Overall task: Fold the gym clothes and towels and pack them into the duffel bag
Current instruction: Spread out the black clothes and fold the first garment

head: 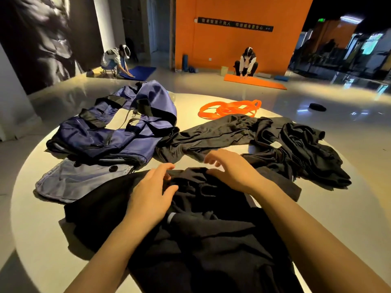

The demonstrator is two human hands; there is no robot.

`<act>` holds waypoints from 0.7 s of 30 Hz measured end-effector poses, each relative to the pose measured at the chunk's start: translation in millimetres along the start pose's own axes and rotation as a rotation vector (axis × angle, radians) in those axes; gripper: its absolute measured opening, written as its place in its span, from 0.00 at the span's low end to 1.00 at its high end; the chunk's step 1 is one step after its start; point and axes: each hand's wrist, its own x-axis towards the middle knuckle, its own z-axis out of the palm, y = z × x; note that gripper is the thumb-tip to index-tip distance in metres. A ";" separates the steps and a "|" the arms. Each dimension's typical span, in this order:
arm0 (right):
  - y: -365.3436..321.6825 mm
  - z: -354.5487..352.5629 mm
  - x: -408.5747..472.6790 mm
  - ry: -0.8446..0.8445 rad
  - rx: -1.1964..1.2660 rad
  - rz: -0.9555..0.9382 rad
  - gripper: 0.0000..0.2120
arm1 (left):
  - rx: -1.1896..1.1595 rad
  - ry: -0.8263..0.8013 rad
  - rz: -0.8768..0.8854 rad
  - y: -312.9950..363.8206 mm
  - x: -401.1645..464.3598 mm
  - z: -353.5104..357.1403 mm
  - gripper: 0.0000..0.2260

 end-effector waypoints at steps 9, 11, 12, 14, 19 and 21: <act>6.4 -26.1 -35.8 0.213 0.324 0.135 0.05 | 0.123 -0.340 0.725 27.4 22.0 0.7 0.21; 6.7 -29.1 -48.8 0.219 0.381 0.150 0.05 | 0.190 -0.441 0.713 29.3 31.2 7.8 0.23; 7.1 -29.5 -54.1 0.220 0.396 0.155 0.05 | 0.208 -0.445 0.711 29.6 34.8 11.2 0.23; 7.6 -29.4 -61.7 0.227 0.428 0.171 0.05 | 0.231 -0.402 0.725 31.2 40.8 15.4 0.18; 4.1 -32.9 -68.8 0.295 0.433 0.192 0.03 | 0.147 -0.284 0.792 45.6 47.6 3.5 0.10; -2.0 -38.1 -67.9 0.356 0.442 0.173 0.02 | 0.125 -0.257 0.821 58.8 52.1 -10.1 0.10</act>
